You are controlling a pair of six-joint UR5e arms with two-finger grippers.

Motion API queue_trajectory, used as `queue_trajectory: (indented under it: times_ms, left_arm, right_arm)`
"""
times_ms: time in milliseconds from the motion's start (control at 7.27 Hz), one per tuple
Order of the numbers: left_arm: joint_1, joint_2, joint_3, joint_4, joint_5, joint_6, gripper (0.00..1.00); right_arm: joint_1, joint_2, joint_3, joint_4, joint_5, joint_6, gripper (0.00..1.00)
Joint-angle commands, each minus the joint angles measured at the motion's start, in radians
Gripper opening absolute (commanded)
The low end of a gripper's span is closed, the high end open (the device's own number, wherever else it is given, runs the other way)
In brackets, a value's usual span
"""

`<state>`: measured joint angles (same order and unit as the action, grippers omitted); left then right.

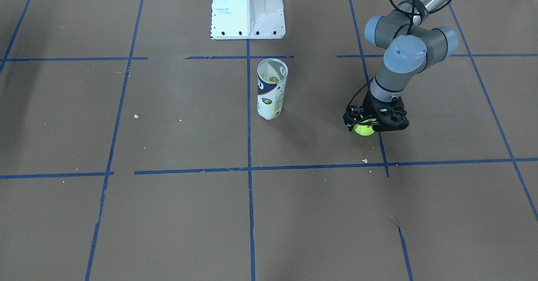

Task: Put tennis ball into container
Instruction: 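Lower the left gripper and close it around the tennis ball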

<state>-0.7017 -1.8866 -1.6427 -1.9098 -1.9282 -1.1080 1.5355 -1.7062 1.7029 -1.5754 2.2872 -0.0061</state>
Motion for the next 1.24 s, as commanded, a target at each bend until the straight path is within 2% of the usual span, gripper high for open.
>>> queue_trajectory:
  times_ms: [0,138,275,550,1101]
  left_arm:
    - [0.001,0.0,0.0,0.0,0.0,-0.003,0.77]
    - [0.001,0.0,-0.005,0.002,0.0,-0.007,0.44]
    - [-0.001,0.004,-0.015,0.005,-0.002,-0.007,0.33]
    - [-0.009,0.007,-0.109,0.085,0.002,-0.007,0.31]
    - [-0.071,-0.008,-0.417,0.401,-0.021,0.002,0.31]
  right_arm:
    - [0.0,-0.001,0.0,0.0,0.0,0.0,1.0]
    - [0.0,0.0,0.001,0.0,0.0,0.0,1.0]
    - [0.0,0.0,0.0,0.0,0.0,0.0,1.0]
    - [0.0,0.0,0.0,-0.002,0.0,0.0,1.0]
    - [0.0,0.0,0.0,-0.002,0.0,0.0,1.0]
